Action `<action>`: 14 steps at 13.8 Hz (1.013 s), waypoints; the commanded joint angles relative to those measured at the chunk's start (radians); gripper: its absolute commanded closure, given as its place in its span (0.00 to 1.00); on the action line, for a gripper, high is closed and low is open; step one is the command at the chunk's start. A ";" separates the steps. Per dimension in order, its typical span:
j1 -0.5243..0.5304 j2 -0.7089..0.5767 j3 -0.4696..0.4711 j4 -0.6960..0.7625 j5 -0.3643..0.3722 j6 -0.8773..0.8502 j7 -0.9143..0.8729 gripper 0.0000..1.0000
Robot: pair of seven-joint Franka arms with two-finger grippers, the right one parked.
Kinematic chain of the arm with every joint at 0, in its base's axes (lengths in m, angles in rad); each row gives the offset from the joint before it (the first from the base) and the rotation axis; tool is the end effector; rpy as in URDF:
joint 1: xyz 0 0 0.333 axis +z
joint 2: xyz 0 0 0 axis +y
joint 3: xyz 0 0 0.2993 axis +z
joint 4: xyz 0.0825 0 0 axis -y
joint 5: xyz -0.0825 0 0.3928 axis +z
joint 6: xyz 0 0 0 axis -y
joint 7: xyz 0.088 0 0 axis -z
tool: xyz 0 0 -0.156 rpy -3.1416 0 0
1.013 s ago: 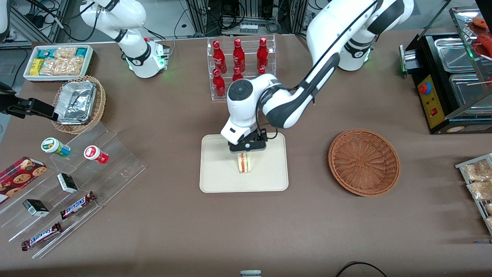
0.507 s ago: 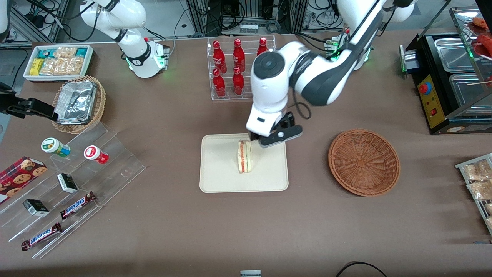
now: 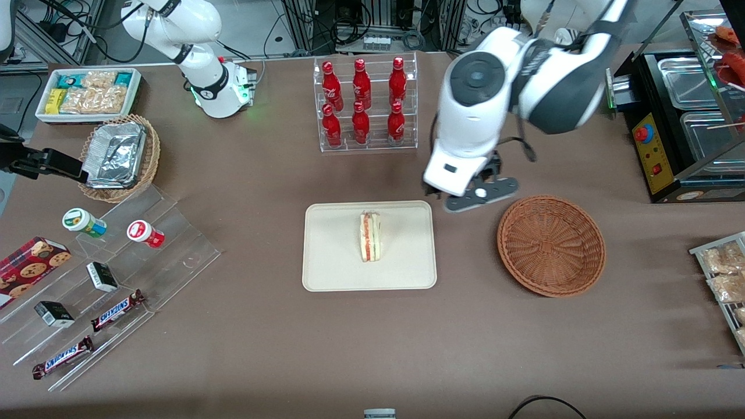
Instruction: Place sandwich from basket to tray
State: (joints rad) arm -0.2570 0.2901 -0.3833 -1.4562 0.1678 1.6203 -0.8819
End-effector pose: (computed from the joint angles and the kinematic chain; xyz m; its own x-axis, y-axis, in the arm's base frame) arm 0.5344 -0.3387 0.4544 0.9724 0.2324 -0.0215 0.2284 -0.9664 -0.1183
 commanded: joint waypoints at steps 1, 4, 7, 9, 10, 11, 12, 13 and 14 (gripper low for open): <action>0.066 -0.083 -0.003 -0.070 -0.048 -0.020 0.107 0.01; 0.134 -0.138 -0.003 -0.116 -0.065 -0.037 0.216 0.01; 0.209 -0.196 -0.002 -0.157 -0.108 -0.042 0.338 0.01; 0.243 -0.222 0.006 -0.173 -0.135 -0.059 0.435 0.01; 0.239 -0.224 0.044 -0.171 -0.140 -0.075 0.483 0.01; 0.233 -0.239 0.081 -0.171 -0.148 -0.079 0.516 0.01; 0.234 -0.252 0.107 -0.173 -0.169 -0.089 0.567 0.01; 0.232 -0.258 0.147 -0.171 -0.184 -0.108 0.631 0.01; 0.231 -0.265 0.182 -0.171 -0.189 -0.118 0.682 0.01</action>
State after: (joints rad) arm -0.0277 0.0714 -0.2577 -1.5973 0.0109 1.5230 -0.2975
